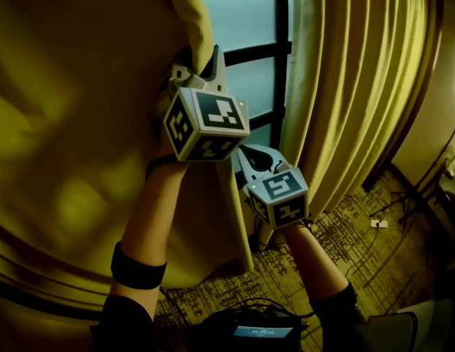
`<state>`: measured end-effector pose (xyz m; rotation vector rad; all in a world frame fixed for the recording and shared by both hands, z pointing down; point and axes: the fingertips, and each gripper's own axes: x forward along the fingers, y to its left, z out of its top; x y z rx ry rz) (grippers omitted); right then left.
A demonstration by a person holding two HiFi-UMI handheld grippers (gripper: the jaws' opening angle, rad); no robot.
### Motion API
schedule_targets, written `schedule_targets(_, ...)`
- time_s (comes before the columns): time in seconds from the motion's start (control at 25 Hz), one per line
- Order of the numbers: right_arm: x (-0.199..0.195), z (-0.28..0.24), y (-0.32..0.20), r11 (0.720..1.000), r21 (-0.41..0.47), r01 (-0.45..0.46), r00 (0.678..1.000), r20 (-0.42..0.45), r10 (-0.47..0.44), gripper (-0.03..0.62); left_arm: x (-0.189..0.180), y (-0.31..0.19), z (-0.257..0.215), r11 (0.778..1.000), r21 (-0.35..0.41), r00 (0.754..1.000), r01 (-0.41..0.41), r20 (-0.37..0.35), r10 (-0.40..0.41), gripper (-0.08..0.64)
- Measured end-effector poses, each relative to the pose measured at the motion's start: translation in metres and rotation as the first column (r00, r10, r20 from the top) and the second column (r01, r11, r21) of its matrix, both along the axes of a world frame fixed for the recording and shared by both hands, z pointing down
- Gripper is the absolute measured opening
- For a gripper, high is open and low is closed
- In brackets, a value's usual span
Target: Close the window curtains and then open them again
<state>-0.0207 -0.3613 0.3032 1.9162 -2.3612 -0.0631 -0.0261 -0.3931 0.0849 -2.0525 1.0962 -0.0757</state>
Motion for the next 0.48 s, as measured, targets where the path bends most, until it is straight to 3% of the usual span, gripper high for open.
schedule_targets(0.16,0.010,0.004,-0.001,0.999,-0.011,-0.030,0.999,-0.036,0.029,0.015,0.014,-0.001,0.004,1.000,0.001,1.000,-0.026,0.005,0.026,0.014)
schedule_targets(0.48,0.050,0.001,-0.007,0.999,-0.008,-0.042,0.999,-0.022,0.041,0.015,0.051,-0.004,0.002,1.000,0.013,1.000,-0.029,-0.002,0.029,0.014)
